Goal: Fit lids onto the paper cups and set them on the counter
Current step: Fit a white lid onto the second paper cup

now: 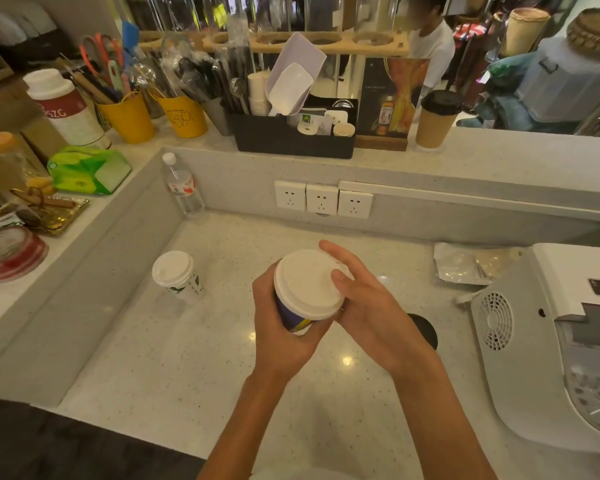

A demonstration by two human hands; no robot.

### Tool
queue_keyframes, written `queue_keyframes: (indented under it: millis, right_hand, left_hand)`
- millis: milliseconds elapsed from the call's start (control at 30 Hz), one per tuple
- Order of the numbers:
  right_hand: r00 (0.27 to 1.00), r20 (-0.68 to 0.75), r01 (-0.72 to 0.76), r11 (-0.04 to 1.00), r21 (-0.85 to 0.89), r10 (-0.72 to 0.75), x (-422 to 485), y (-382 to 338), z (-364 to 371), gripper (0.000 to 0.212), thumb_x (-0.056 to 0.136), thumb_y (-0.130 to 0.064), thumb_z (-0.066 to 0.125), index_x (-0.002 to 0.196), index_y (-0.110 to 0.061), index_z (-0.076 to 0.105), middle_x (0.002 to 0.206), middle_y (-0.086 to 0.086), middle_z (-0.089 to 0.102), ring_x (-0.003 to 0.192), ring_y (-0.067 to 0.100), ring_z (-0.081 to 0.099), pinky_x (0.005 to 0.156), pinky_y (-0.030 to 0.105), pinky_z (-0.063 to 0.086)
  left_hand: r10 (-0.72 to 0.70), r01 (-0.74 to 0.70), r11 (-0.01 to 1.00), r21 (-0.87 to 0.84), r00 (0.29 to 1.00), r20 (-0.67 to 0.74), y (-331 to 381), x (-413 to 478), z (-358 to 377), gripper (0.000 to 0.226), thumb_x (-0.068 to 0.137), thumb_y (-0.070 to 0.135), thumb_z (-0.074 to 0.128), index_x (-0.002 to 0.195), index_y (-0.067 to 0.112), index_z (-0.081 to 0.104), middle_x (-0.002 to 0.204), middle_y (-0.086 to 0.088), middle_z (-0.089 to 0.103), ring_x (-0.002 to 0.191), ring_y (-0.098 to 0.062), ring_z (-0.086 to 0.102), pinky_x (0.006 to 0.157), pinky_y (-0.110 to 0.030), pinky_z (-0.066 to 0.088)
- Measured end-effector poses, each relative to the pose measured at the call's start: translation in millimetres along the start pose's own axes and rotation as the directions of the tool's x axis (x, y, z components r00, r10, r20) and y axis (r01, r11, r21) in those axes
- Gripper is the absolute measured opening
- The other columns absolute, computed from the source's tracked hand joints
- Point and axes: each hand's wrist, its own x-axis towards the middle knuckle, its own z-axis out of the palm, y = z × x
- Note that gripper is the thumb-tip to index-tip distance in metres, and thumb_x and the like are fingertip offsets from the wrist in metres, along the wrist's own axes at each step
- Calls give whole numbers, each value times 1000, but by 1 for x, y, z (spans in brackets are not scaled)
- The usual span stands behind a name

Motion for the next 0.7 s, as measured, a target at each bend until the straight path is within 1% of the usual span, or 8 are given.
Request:
queue_keyframes:
  millis: [67, 167, 267, 400, 467, 567, 633, 700]
  right_hand:
    - [1000, 3, -11, 1000, 18, 11, -2, 2, -1, 49, 93, -21, 59, 140, -27, 51, 122, -3, 71, 111, 16, 68, 93, 32, 56]
    - [999, -18, 50, 998, -41, -50, -5, 3, 4, 48, 91, -24, 64, 138, -24, 52, 122, -8, 72, 114, 11, 66, 89, 25, 56]
    - [994, -36, 99, 995, -18, -99, -7, 1, 8, 50, 90, -20, 60, 140, -15, 52, 127, 0, 70, 116, 15, 65, 90, 24, 54]
    - [991, -66, 119, 993, -21, -120, 0, -2, 8, 47, 91, -17, 63, 137, -12, 56, 127, 4, 70, 115, 19, 66, 91, 28, 56]
    - [991, -75, 103, 993, -60, -107, 8, -3, 7, 46, 92, -22, 58, 137, -12, 56, 130, 4, 68, 119, 20, 64, 96, 32, 55]
    - [993, -68, 89, 988, -123, -98, 22, 3, 9, 50, 95, -39, 57, 141, -20, 52, 136, 0, 63, 125, 17, 60, 100, 30, 52]
    - [992, -120, 30, 985, -172, -51, 25, 18, 6, 61, 85, -45, 69, 141, -31, 49, 133, -11, 64, 123, 10, 60, 94, 24, 54]
    - [986, -165, -53, 960, -275, 7, 25, 43, 3, 71, 80, -37, 80, 141, -38, 44, 133, -15, 62, 121, 6, 60, 91, 23, 55]
  left_hand:
    - [92, -91, 995, 32, 996, -3, -4, 0, -2, 90, 67, 36, 90, 139, 22, 37, 136, 1, 48, 126, -28, 52, 100, -23, 46]
    - [151, -150, 988, 27, 987, -48, -5, 3, -2, 92, 64, 35, 92, 137, 26, 36, 134, -2, 47, 123, -31, 53, 98, -26, 48]
    - [177, -174, 983, 66, 983, -52, -7, 12, -4, 95, 58, 36, 95, 134, 23, 40, 129, -11, 48, 118, -35, 55, 94, -36, 52]
    - [215, -212, 973, 87, 976, -32, -11, 21, -4, 93, 57, 39, 94, 133, 26, 42, 129, 3, 45, 118, -26, 55, 96, -23, 46]
    - [197, -195, 979, 66, 980, -18, -12, 28, -4, 92, 59, 38, 94, 134, 25, 41, 131, 4, 46, 120, -25, 54, 97, -23, 46]
    - [4, 0, 999, -42, 994, 110, -18, 42, -9, 90, 66, 42, 89, 138, 35, 35, 136, 13, 46, 127, -17, 52, 97, -20, 48]
    - [-159, 176, 983, -49, 956, 247, -31, 43, -19, 90, 66, 44, 88, 137, 43, 33, 136, 22, 46, 129, -7, 49, 96, -16, 48]
    - [-277, 305, 952, -16, 886, 373, -53, 34, -32, 89, 68, 39, 87, 136, 49, 31, 138, 24, 44, 130, -1, 47, 100, -19, 47]
